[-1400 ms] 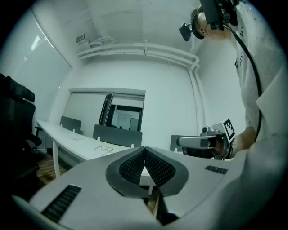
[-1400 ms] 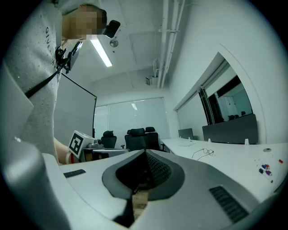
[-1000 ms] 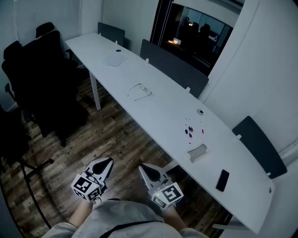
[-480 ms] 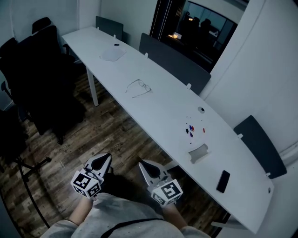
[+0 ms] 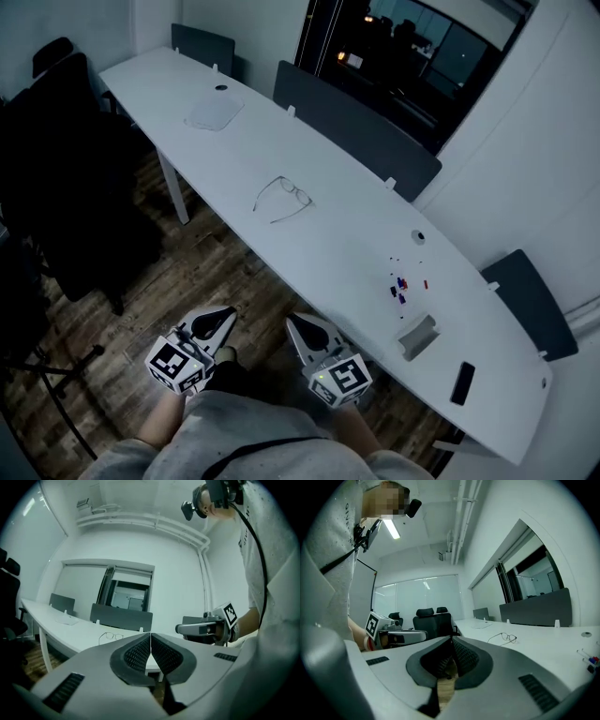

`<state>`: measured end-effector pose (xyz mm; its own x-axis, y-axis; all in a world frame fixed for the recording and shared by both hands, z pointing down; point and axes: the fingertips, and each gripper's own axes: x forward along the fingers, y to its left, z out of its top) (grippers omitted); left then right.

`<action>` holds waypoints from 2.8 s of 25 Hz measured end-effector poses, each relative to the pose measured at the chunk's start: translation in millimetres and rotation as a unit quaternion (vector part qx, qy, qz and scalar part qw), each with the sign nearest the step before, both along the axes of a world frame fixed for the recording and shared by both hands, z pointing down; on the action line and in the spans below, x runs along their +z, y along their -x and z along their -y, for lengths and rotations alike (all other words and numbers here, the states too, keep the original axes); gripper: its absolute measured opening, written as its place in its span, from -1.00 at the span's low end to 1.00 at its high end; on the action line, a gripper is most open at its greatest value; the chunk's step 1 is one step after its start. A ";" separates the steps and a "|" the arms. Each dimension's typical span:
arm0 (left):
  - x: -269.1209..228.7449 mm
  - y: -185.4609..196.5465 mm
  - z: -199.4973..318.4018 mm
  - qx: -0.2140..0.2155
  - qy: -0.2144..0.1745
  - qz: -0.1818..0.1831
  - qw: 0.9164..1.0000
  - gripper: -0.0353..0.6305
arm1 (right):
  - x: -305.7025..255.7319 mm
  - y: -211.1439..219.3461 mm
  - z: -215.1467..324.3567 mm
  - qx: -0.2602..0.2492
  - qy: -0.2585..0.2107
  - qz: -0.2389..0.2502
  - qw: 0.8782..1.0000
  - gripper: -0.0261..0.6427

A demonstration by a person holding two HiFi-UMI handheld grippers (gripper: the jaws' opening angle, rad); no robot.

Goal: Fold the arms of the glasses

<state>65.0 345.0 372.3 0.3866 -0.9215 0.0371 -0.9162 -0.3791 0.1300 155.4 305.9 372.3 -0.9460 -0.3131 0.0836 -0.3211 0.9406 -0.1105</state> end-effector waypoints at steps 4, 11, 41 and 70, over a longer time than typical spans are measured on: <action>10.1 43.5 45.9 0.025 0.019 0.009 0.999 -0.83 | 6.7 42.9 41.5 0.026 0.016 -0.004 1.000 -0.86; 52.4 94.7 102.5 0.070 0.048 0.031 0.996 -0.29 | 29.4 95.3 102.0 0.072 0.038 -0.025 0.996 -0.86; 98.8 206.5 344.6 0.074 0.100 0.044 0.991 -0.50 | 142.0 129.6 354.4 0.059 -0.285 -0.490 0.822 -0.36; 125.0 248.3 437.1 0.047 0.164 0.077 0.982 -0.50 | 123.0 163.5 417.4 -0.006 -0.265 -0.320 0.910 -0.83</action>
